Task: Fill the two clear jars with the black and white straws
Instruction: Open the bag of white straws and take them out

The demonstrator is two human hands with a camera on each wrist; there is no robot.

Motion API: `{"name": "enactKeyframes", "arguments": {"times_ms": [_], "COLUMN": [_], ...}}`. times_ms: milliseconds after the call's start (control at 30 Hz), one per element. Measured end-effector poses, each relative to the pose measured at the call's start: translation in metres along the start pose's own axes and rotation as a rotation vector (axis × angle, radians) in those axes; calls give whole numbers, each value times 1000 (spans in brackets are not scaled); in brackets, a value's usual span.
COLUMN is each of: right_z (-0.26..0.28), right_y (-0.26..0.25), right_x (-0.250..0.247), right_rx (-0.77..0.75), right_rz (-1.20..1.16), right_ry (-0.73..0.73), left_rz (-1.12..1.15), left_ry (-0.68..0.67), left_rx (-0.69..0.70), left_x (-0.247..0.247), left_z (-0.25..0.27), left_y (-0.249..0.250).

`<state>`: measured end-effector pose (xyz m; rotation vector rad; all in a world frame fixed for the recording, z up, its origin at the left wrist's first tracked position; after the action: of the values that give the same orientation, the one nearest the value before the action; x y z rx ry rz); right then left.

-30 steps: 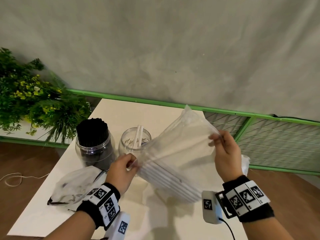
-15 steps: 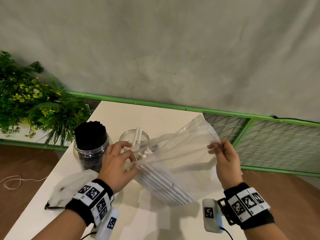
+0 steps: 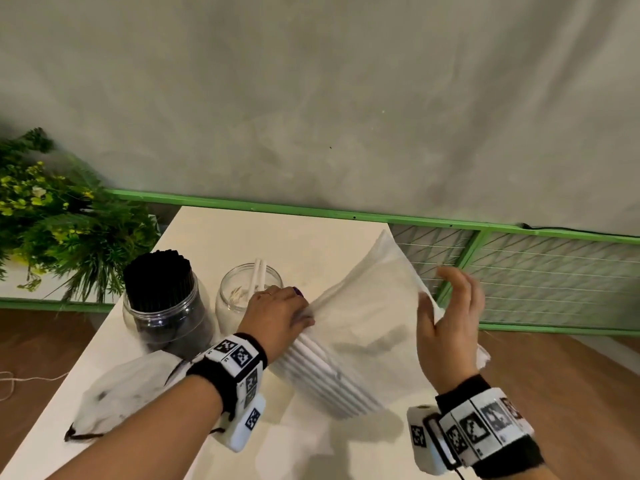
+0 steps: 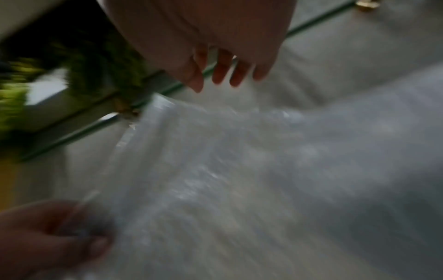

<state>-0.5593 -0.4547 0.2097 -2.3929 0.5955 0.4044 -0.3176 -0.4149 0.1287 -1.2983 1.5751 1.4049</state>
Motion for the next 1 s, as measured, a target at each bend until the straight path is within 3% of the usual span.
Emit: {"name": "enactKeyframes", "arguments": {"times_ms": [33, 100, 200, 267, 400, 567, 733, 833, 1000], "right_z": [-2, 1, 11, 14, 11, 10, 7, 16, 37], "right_y": [-30, -78, -90, -73, -45, -39, -49, -46, -41], "right_x": [-1, 18, 69, 90, 94, 87, 80, 83, 90], "right_rx": [-184, -475, -678, -708, -643, -480, -428, -378, -520], "right_rz": [20, 92, 412, 529, 427, 122, 1, -26, 73], "right_ry": [1, -155, -446, -579, -691, -705, -605, -644, -752], "left_rz": [16, -3, 0, 38, 104, 234, 162, 39, 81], "left_ry": [10, 3, 24, 20, -47, -97, -23, -52, 13], "left_rx": [5, 24, 78, 93, 20, -5, -15, -20, -95], "left_x": [2, 5, 5, 4, 3, -7, -36, -41, -42], "left_z": [-1, -3, -5, -3, 10, 22, 22, 24, 32], "left_y": [4, 14, 29, 33, 11, -6, -12, -16, -22]}}
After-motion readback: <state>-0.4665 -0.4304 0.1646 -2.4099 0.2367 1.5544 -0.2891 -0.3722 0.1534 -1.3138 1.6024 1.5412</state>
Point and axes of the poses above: each hand's wrist, its own z-axis away from the middle knuckle, its own x-axis out of the palm, y = z × x, the point moved 7 cm from there along -z, towards the middle knuckle
